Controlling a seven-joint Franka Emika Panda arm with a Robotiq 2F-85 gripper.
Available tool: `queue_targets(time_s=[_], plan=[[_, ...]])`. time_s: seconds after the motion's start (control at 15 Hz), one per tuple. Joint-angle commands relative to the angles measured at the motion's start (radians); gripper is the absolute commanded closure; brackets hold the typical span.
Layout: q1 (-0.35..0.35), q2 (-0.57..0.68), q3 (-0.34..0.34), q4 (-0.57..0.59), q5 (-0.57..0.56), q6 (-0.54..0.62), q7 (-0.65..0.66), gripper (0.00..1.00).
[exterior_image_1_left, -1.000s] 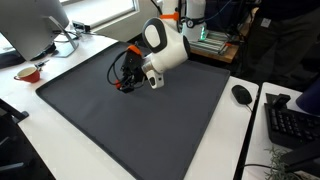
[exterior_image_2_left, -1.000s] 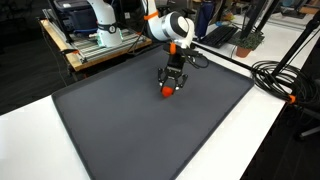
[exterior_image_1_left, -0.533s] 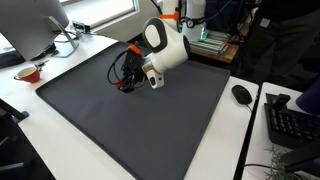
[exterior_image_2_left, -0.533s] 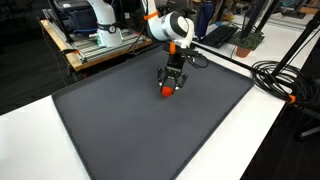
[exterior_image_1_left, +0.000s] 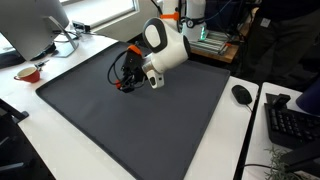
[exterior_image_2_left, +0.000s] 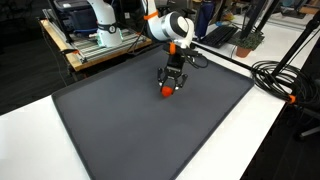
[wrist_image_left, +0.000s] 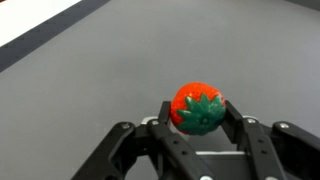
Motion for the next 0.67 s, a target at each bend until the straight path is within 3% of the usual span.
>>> queue_targets(time_s=[0.0, 0.33, 0.4, 0.6], plan=[[0.006, 0.000, -0.006, 0.001, 0.004, 0.002, -0.002, 0.48], [0.006, 0.000, -0.006, 0.001, 0.004, 0.002, -0.002, 0.48], [0.006, 0.000, -0.006, 0.001, 0.004, 0.002, -0.002, 0.73], [0.008, 0.022, -0.008, 0.014, 0.009, -0.005, -0.009, 0.73]])
